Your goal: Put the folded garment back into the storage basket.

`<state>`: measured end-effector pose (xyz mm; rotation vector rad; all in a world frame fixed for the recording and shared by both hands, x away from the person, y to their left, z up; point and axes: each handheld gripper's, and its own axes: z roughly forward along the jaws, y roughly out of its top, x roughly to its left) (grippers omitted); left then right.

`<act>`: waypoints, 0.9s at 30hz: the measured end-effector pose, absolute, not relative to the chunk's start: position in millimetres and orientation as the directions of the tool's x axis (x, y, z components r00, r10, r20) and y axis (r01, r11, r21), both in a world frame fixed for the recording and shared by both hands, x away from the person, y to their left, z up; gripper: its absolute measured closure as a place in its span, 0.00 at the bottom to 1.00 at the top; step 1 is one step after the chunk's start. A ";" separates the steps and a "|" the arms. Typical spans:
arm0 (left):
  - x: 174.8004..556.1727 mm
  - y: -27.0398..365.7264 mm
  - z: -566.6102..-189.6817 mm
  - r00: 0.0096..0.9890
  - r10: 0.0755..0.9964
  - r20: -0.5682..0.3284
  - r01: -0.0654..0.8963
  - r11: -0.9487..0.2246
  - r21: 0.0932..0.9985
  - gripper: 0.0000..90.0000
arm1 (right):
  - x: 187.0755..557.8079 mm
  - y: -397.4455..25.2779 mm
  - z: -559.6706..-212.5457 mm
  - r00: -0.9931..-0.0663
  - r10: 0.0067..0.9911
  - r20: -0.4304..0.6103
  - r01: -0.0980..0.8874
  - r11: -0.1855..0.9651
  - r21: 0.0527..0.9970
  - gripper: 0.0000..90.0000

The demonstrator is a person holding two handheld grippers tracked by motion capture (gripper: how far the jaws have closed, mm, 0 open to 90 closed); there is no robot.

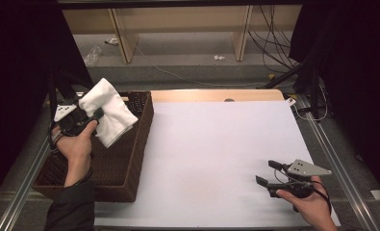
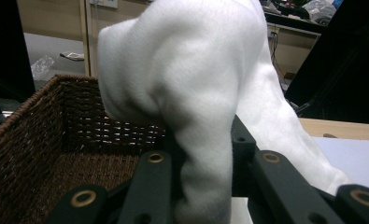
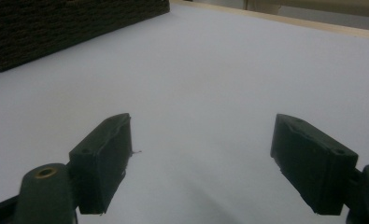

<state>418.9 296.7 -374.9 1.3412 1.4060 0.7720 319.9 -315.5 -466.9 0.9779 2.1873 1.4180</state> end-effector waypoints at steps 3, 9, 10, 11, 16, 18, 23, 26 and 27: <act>418.9 297.3 -375.5 0.116 0.966 -0.232 0.326 0.183 0.927 0.83 | 319.9 -315.2 -467.0 -0.697 0.713 0.074 0.355 0.253 0.900 0.24; 419.0 298.5 -376.2 0.113 0.967 -0.231 0.330 0.183 0.926 0.83 | 319.9 -315.2 -467.0 -0.698 0.713 0.074 0.354 0.254 0.900 0.24; 419.0 298.8 -376.3 0.111 0.967 -0.231 0.330 0.183 0.926 0.83 | 319.9 -315.3 -467.1 -0.697 0.713 0.074 0.355 0.253 0.900 0.24; 419.0 299.3 -376.6 0.111 0.967 -0.230 0.332 0.182 0.926 0.83 | 319.8 -315.5 -466.8 -0.697 0.713 0.073 0.356 0.256 0.899 0.24; 419.5 301.0 -378.6 0.099 0.969 -0.225 0.339 0.180 0.923 0.83 | 319.9 -315.6 -466.9 -0.698 0.713 0.071 0.356 0.259 0.898 0.24; 420.0 301.8 -380.3 0.092 0.970 -0.223 0.350 0.178 0.919 0.83 | 320.0 -315.0 -467.1 -0.698 0.712 0.074 0.353 0.251 0.901 0.24; 421.3 303.0 -384.1 0.087 0.970 -0.227 0.366 0.181 0.913 0.83 | 320.0 -315.0 -467.0 -0.698 0.712 0.074 0.354 0.252 0.901 0.24; 422.0 302.9 -385.6 0.085 0.970 -0.226 0.372 0.179 0.911 0.83 | 319.9 -315.0 -467.0 -0.699 0.712 0.071 0.353 0.256 0.900 0.24; 422.1 303.0 -386.0 0.085 0.971 -0.225 0.375 0.178 0.910 0.83 | 320.0 -315.1 -467.0 -0.699 0.712 0.071 0.352 0.256 0.900 0.24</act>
